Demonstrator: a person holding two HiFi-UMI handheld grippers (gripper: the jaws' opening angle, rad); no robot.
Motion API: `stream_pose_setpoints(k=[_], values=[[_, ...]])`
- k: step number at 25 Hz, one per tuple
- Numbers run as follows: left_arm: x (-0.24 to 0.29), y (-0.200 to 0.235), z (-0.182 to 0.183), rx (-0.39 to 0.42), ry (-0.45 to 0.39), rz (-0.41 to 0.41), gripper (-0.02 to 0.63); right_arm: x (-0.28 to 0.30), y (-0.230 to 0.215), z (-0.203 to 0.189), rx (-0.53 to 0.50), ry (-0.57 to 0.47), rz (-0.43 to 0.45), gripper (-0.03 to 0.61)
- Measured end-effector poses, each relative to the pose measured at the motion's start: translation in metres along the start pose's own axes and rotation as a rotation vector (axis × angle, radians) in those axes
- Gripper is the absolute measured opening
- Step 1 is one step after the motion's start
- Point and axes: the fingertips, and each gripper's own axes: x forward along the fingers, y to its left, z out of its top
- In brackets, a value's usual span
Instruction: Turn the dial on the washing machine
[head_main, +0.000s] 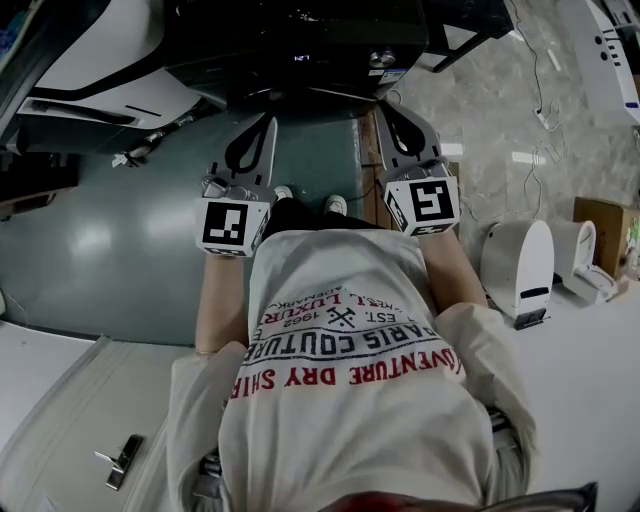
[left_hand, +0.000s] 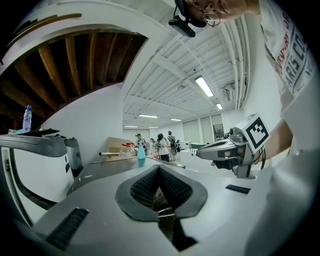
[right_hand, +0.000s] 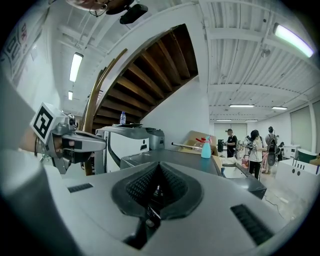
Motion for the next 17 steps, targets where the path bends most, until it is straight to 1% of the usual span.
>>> stream_pose_setpoints(k=[4,8,12,17], values=[[0.002,-0.004,-0.003,0.008,0.019,-0.022,0.015,0.001,0.003,0.000,0.028,-0.004,0.026,0.026],[0.005,-0.002,-0.003,-0.010,0.014,-0.026,0.016,0.003,0.011,0.003,0.016,-0.001,0.072,0.026],[0.010,-0.001,0.003,-0.012,0.003,-0.028,0.015,0.004,0.006,0.006,0.013,-0.007,0.063,0.026],[0.011,-0.004,-0.001,0.021,0.035,-0.051,0.015,0.006,0.004,0.009,0.003,-0.011,0.063,0.026]])
